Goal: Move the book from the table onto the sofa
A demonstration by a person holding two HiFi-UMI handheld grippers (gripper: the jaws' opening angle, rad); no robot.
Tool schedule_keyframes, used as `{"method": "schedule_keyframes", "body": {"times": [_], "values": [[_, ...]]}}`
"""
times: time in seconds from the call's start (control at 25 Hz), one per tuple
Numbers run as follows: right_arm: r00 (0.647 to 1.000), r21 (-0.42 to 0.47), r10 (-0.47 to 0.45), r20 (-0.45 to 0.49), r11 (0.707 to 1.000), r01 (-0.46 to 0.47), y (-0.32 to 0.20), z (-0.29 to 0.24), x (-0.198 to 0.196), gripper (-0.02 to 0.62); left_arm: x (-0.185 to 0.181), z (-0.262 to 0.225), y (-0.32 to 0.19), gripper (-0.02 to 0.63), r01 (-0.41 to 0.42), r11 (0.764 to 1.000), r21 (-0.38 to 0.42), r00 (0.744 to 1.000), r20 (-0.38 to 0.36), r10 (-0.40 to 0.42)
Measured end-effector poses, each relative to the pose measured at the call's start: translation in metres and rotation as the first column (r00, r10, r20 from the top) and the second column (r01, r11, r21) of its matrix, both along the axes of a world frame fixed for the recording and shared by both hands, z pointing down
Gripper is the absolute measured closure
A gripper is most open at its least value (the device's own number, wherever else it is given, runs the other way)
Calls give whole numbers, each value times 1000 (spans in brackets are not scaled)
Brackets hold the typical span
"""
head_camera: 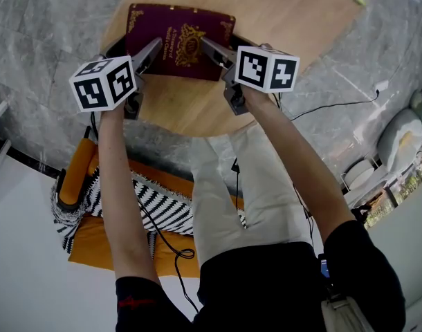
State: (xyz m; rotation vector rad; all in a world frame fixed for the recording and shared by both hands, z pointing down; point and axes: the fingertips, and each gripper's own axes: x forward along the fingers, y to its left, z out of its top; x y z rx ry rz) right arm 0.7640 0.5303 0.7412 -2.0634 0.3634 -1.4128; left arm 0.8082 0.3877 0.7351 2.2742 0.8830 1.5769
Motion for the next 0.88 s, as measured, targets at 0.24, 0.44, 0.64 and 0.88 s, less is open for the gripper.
{"method": "schedule_keyframes", "body": {"times": [0.24, 0.44, 0.64, 0.88], "values": [[1000, 8, 5, -2, 1000, -5, 0, -1, 0, 291, -1, -1, -1, 261, 11, 1000, 1, 1000, -5, -11], [1000, 2, 1, 10, 1000, -1, 0, -1, 0, 291, -1, -3, 0, 265, 6, 1000, 15, 1000, -8, -6], [999, -27, -33, 5, 999, 33, -1, -3, 2, 295, -6, -4, -2, 273, 41, 999, 14, 999, 1, -41], [997, -64, -80, -17, 995, 79, 0, -10, 2, 302, -12, -9, -3, 281, 44, 998, 33, 999, 4, -44]]}}
